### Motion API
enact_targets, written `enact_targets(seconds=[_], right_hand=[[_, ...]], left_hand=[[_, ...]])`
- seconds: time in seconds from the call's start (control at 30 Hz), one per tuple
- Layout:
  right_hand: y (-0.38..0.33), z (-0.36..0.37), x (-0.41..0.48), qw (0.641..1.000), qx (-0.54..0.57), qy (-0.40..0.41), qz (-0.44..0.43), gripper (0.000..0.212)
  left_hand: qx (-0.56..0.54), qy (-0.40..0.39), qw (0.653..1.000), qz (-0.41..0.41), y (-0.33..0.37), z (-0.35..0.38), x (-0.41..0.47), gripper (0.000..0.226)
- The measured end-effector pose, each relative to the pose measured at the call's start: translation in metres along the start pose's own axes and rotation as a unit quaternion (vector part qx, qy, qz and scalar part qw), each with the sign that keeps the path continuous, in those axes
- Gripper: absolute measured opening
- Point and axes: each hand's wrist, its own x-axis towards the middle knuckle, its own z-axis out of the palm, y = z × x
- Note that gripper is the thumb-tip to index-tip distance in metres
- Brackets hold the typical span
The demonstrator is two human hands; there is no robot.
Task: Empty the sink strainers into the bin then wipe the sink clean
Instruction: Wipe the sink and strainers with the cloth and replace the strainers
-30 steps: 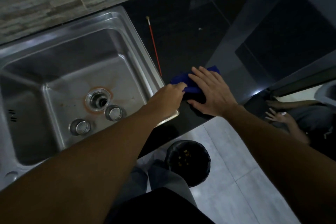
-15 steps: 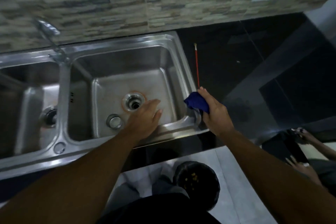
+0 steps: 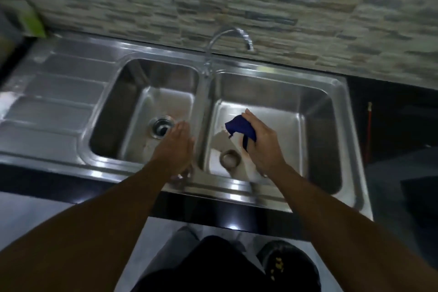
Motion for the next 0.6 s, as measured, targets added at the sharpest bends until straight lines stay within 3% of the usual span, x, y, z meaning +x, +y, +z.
enact_targets(seconds=[0.17,0.3,0.6], right_hand=[[-0.056,0.072,0.044,0.999,0.021,-0.025,-0.007,0.064],[-0.084,0.123,0.07,0.998,0.026,-0.06,0.002,0.067],[-0.097,0.182,0.096,0.997,0.012,-0.064,0.033,0.061]], left_hand=[[0.018,0.028,0.998,-0.046,-0.086,-0.03,-0.002,0.07],[0.029,0.003,0.996,-0.087,-0.152,-0.042,0.001,0.057],[0.023,0.061,0.996,-0.066,-0.244,-0.063,0.018,0.055]])
